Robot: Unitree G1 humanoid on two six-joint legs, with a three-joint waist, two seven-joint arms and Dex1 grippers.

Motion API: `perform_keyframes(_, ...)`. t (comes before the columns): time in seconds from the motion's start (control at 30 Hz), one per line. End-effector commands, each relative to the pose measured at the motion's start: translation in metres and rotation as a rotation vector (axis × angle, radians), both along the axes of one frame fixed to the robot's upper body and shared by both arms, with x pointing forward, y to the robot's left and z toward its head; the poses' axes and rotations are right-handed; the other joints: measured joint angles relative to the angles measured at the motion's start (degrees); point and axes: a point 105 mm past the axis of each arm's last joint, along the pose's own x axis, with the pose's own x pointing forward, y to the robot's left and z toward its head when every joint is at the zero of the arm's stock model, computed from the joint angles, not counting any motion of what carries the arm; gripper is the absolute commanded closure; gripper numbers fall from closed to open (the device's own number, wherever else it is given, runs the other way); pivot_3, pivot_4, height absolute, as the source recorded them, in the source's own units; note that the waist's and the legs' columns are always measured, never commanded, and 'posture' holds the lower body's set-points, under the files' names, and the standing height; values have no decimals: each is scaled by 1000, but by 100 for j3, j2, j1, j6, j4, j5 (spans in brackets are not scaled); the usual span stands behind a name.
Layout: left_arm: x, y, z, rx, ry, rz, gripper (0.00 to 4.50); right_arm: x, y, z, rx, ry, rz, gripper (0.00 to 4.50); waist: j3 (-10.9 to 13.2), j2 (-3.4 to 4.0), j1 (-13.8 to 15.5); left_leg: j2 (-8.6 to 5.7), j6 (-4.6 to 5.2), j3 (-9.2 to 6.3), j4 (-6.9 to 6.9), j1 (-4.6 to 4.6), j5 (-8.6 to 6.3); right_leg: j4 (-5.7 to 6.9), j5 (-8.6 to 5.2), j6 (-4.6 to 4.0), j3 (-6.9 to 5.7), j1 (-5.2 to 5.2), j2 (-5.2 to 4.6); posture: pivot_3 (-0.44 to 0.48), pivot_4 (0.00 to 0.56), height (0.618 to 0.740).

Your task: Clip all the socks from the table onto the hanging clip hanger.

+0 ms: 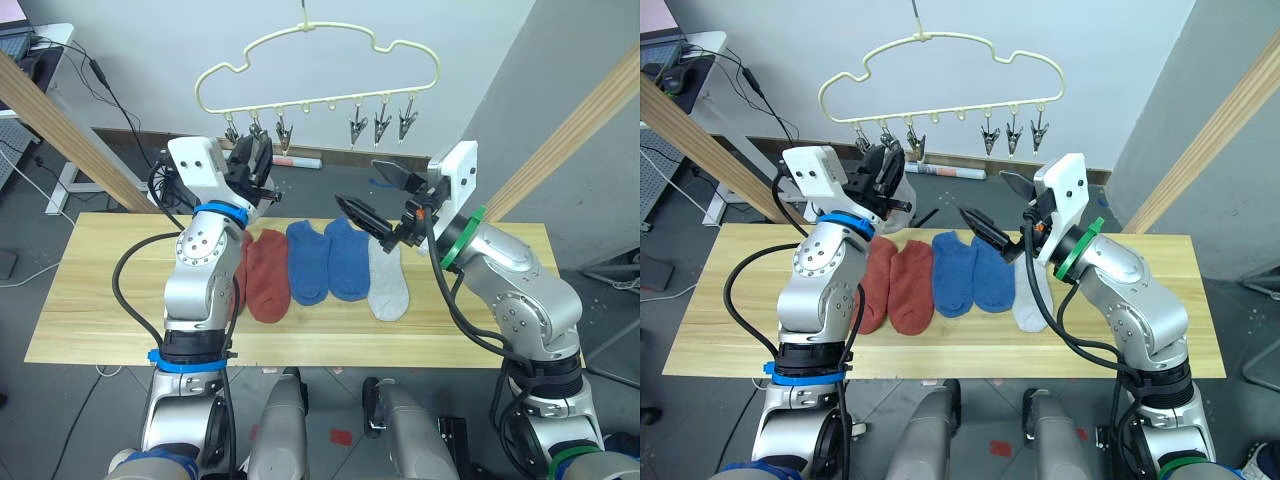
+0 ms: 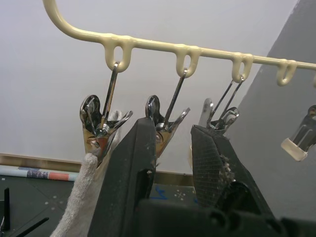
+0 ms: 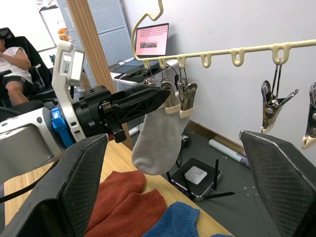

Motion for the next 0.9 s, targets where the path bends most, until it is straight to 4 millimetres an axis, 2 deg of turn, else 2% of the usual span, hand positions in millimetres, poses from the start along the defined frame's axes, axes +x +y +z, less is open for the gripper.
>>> perform_keyframes(0.03, -3, 8, 18, 13, -77, 19, 3105, -8, 0, 14, 26, -52, 19, 0, 0, 0, -3, 0, 0, 1, 0, 0, 0, 0, 0, 0, 1, 0, 0, 129, 376, 740)
perform_keyframes(0.9, 5, 5, 29, 24, -119, -2, 3105, -6, 0, 14, 35, -44, 17, 0, 0, 0, -4, -1, 0, -2, 7, 0, 0, 7, 1, -1, -3, 2, 0, 131, 374, 740)
